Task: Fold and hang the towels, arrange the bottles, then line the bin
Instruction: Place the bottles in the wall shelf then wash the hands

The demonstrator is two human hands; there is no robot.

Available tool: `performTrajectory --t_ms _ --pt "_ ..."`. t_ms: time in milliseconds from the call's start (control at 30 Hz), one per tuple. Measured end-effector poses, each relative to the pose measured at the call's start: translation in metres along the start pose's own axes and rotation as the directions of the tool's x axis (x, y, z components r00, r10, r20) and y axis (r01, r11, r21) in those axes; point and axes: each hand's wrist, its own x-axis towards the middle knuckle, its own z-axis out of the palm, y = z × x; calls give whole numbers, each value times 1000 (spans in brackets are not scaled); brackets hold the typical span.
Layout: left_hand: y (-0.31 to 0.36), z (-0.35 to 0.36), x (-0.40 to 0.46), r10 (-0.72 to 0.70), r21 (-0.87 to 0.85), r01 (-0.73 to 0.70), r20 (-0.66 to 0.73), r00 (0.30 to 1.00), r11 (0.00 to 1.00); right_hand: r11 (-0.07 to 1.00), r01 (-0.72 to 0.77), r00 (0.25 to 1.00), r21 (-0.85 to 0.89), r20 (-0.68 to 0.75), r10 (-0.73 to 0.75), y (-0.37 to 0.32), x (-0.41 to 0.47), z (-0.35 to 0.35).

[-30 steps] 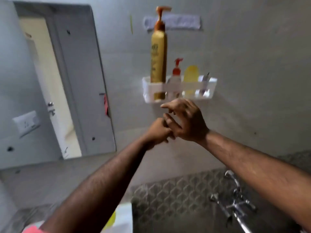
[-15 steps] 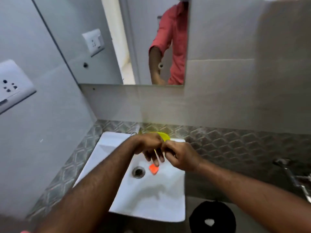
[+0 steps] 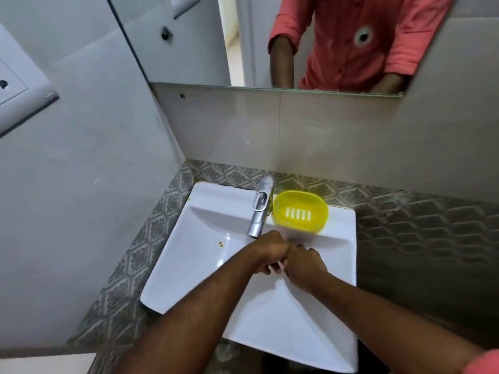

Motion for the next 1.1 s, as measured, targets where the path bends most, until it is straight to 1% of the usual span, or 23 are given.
performTrajectory --t_ms 67,133,167,233,300,333,433,467,500,567,633,667,733,800,867,933,1000,1067,1100 --pt "3 5 7 -11 -175 -12 -130 991 984 999 8 1000 32 -4 -8 0 4 -1" --pt "10 10 14 -23 -334 -63 -248 968 941 997 12 1000 71 3 -12 5 1 -8" --pt "13 12 16 -33 -391 -87 -291 956 916 997 34 999 76 -5 -34 9 -3 -13" --pt "22 14 20 -58 -478 -113 -327 943 871 994 88 996 58 -26 -86 20 -14 -21" --pt "27 15 25 -90 -532 -121 -355 931 838 990 137 990 42 -27 -136 34 -28 -28" --pt "29 16 29 -92 -538 -140 -381 920 831 984 161 987 72 -29 -159 40 -34 -31" --pt "32 20 38 -51 -505 -213 -458 887 837 937 244 970 250 -66 -235 57 -54 -44" --pt "34 21 39 -37 -479 -219 -469 883 850 922 285 958 263 -115 -263 62 -61 -51" --pt "35 21 38 -30 -459 -219 -475 880 861 913 337 935 232 -198 -295 65 -66 -57" --pt "37 20 35 -28 -433 -205 -474 880 878 897 431 844 96 -394 -363 73 -70 -71" --pt "36 20 31 -44 -425 -178 -463 885 887 889 457 748 19 -550 -373 78 -68 -89" --pt "34 20 30 -48 -431 -169 -449 892 886 899 437 728 23 -596 -338 80 -64 -97" --pt "33 22 27 -51 -455 -155 -408 911 877 934 349 746 78 -626 -227 82 -55 -111" --pt "32 23 24 -48 -464 -142 -375 926 875 948 264 812 175 -571 -120 81 -45 -119" --pt "33 25 21 -38 -466 -140 -352 935 873 953 173 880 247 -473 -37 80 -35 -118" --pt "33 25 17 -32 -462 -141 -348 937 876 948 65 904 310 -422 76 79 -31 -112" --pt "32 25 14 -20 -453 -154 -356 934 878 931 -32 868 363 -451 206 81 -34 -104" --pt "33 23 7 14 -423 -187 -380 925 886 903 -122 794 413 -505 339 84 -40 -97" --pt "34 23 3 34 -407 -205 -389 921 890 868 -140 759 476 -512 403 88 -44 -95"
